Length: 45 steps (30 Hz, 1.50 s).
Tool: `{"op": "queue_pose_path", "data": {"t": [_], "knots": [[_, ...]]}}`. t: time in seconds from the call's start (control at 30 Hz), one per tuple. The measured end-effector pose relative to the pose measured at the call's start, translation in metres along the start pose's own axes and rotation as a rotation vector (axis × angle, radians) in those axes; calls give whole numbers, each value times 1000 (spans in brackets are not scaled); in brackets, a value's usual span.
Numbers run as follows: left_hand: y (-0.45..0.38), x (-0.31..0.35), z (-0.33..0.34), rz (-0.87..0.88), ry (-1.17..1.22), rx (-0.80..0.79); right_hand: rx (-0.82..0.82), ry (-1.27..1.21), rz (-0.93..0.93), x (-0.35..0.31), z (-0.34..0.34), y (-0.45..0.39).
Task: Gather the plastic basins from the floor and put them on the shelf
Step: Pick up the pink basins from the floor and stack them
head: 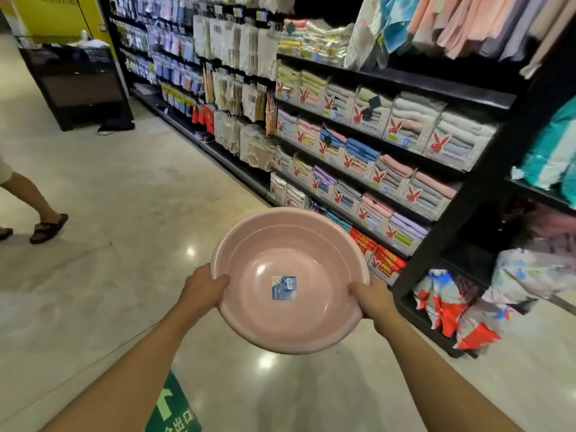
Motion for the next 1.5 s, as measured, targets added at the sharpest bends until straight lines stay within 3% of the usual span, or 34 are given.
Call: {"op": "queue_pose_path", "data": {"t": [0.3,0.57,0.77,0.93,1.23,1.5], "knots": [[-128,111,106,92,-149,-159,189,94,112,10,-56,-132],[-259,183,245,123,-320,-265,205,226,154,71,-101,-291],[-381,194,358,83,-422,-259,126,354,180,148,-103,-432],[-492,156,457,79,-513,-255,82,413,247,251,-75,-527],[-694,18,622,92,-783,-203,160,448,286,474,15,-670],[-796,-73,712,166,-850,-243,166,494,302,605,61,-741]]}}
Point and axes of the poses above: each hand's wrist, its own y-axis away from the middle knuckle, its own z-axis out of the palm, x = y × z, the point moved 4 cm from there along -y, towards the middle knuckle, and after that the axes turned 12 degrees about -z, right-handed, at the moved point
